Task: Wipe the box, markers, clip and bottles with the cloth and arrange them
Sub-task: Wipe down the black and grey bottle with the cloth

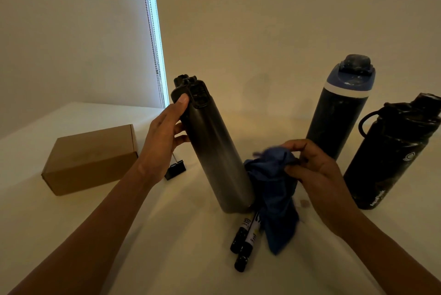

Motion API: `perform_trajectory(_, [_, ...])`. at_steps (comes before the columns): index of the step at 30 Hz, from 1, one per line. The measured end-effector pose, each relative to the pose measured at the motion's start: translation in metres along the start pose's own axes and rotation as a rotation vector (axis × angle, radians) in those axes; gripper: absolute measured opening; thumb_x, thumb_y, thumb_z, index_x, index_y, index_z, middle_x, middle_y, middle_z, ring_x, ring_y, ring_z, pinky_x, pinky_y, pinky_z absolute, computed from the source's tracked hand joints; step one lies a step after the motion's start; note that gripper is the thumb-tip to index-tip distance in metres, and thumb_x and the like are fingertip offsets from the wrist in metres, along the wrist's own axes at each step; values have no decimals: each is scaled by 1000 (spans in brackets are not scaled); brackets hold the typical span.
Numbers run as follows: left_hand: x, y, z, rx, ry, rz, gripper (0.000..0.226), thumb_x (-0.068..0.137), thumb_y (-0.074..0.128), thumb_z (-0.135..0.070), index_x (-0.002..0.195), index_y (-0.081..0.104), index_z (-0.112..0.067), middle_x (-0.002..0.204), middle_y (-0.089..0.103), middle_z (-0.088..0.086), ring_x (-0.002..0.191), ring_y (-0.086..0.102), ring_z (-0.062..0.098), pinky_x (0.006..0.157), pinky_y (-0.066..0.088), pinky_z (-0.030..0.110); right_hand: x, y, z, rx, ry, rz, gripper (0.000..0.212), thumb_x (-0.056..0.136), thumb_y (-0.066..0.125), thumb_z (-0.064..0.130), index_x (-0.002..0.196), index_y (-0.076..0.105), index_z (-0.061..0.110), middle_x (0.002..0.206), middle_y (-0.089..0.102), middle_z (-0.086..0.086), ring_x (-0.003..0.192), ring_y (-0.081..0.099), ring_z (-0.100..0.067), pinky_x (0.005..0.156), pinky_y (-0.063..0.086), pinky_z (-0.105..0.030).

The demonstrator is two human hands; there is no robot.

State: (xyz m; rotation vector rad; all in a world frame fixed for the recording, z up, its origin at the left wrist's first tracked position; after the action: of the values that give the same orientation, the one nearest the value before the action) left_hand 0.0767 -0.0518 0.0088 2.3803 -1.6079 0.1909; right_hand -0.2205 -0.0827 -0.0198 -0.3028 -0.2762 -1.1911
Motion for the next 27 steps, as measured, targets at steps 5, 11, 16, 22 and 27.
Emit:
perform_trajectory(5, [1, 0, 0, 3, -1, -7, 57, 86, 55, -66, 130, 66, -30, 122, 75, -4, 114, 72, 21, 91, 60, 38, 0, -7, -10, -146, 256, -131, 22, 85, 81, 23, 101, 66, 18, 95, 71, 7, 84, 72, -6, 67, 55, -23])
perform_trajectory(11, [2, -1, 0, 19, 4, -7, 53, 87, 54, -66, 127, 67, -33, 121, 75, -4, 114, 72, 21, 94, 60, 39, -3, -6, -9, -374, 293, -175, 29, 93, 70, 42, 82, 68, 15, 79, 72, 0, 80, 71, -15, 69, 59, -35])
perform_trajectory(16, [1, 0, 0, 34, 13, -1, 52, 91, 53, -64, 128, 67, -31, 124, 74, -2, 115, 71, 23, 97, 59, 43, 1, 4, 17, -510, 123, -180, 29, 102, 52, 42, 87, 65, 20, 89, 64, 5, 76, 62, 2, 65, 45, -18])
perform_trajectory(22, [-1, 1, -2, 47, 24, 4, 51, 90, 52, -65, 127, 66, -32, 122, 75, -5, 114, 72, 19, 94, 59, 39, 0, 55, 46, -261, -165, 134, 24, 104, 57, 31, 124, 68, 24, 121, 68, 13, 113, 65, -7, 94, 52, -19])
perform_trajectory(27, [-2, 1, -4, 44, 21, 3, 51, 93, 52, -63, 129, 66, -30, 124, 74, -3, 116, 71, 21, 90, 60, 35, -16, 51, 40, -372, -263, 111, 30, 94, 72, 24, 123, 65, 30, 125, 62, 18, 114, 63, -5, 94, 56, -28])
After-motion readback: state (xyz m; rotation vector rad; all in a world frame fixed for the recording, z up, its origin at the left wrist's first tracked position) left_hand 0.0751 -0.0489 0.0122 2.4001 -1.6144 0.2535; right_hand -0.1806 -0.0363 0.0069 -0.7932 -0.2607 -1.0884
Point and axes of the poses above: each hand's wrist, its own x-axis towards the middle knuckle, its own y-axis out of the palm, z = x × y, the point moved 4 cm from there along x, towards the middle knuckle
